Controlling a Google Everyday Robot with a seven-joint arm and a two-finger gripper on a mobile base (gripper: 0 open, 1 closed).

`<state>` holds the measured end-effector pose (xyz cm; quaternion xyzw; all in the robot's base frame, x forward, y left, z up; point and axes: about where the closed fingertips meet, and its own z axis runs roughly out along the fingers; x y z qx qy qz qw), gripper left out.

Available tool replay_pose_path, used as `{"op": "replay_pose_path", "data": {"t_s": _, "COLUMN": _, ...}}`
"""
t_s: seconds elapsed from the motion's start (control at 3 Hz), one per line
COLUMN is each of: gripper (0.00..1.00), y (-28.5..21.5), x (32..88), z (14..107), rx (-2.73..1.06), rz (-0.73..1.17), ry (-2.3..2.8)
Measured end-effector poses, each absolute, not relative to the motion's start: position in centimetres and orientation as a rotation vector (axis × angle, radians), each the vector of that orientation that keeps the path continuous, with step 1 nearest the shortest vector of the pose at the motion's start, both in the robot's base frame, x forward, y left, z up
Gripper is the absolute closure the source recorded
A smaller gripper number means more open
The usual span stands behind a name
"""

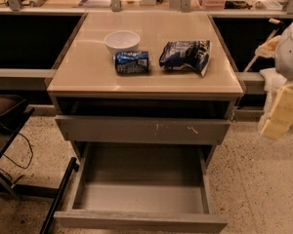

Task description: Close middle drawer

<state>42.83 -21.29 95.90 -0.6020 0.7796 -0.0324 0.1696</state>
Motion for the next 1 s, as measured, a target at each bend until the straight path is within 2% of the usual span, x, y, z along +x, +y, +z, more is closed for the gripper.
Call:
{"op": "replay_pose_path", "data": {"t_s": 0.67, "gripper": 0.00, "y": -15.6, "x": 36.6, "z": 89.0, "rx": -1.663, "rz": 0.058, "ry": 2.022}}
{"op": "replay_pose_path", "data": {"t_s": 1.0, "gripper": 0.00, "y": -11.7, "x": 35.0, "z": 82.4, "rx": -1.637, "rz": 0.169, "ry": 1.966}}
